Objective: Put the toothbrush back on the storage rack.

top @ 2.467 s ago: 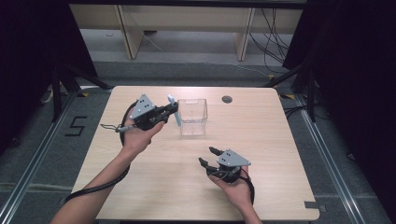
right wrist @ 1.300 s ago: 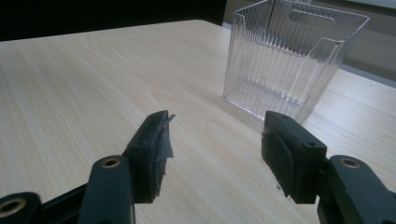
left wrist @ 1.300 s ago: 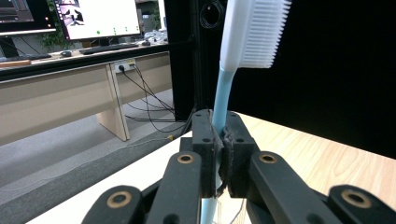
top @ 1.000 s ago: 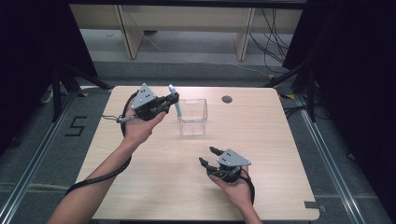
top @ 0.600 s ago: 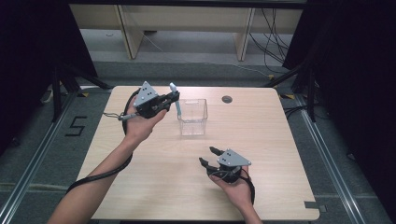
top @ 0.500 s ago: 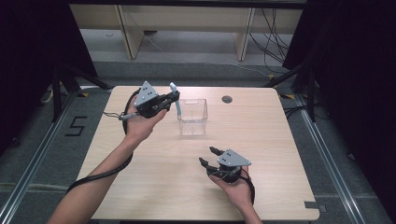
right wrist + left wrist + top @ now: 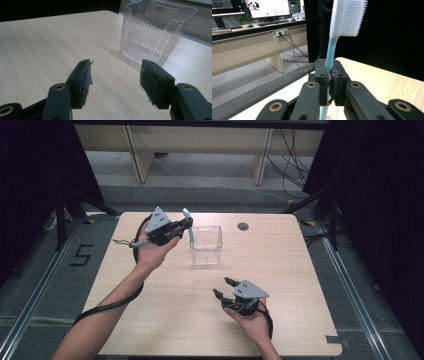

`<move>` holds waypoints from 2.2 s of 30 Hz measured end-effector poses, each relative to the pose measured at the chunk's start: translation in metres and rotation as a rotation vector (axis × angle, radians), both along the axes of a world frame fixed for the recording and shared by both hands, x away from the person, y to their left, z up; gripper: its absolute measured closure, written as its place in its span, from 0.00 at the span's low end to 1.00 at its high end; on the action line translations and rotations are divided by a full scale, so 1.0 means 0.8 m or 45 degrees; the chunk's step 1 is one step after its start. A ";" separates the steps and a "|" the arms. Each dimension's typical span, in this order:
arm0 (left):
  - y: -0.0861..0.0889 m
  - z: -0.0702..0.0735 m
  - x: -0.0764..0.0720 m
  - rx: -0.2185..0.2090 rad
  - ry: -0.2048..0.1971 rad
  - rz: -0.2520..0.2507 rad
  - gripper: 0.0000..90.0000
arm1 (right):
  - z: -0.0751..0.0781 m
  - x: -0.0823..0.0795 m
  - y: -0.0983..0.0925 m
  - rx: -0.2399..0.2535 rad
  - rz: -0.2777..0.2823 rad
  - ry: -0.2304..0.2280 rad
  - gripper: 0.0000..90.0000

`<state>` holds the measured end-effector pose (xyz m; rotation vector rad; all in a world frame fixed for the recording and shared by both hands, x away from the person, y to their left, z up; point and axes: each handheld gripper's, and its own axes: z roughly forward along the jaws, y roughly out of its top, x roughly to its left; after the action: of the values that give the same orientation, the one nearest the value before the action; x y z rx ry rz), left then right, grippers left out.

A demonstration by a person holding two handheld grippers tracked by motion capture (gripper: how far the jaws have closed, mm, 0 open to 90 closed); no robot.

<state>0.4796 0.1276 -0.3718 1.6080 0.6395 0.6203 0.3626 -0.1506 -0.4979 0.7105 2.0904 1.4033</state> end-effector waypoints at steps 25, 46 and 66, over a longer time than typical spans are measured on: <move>-0.003 -0.014 0.009 0.024 0.038 0.013 0.95 | -0.001 -0.002 0.001 0.014 -0.001 0.054 0.48; -0.006 -0.025 0.010 0.051 0.071 0.019 0.95 | -0.002 -0.002 0.000 0.001 -0.003 0.038 0.48; -0.010 -0.038 0.013 0.073 0.107 0.024 0.95 | -0.002 -0.002 0.000 -0.003 -0.003 0.038 0.48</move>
<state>0.4903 0.1194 -0.4019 1.6900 0.7051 0.5916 0.3610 -0.1505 -0.4994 0.7373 2.1130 1.3968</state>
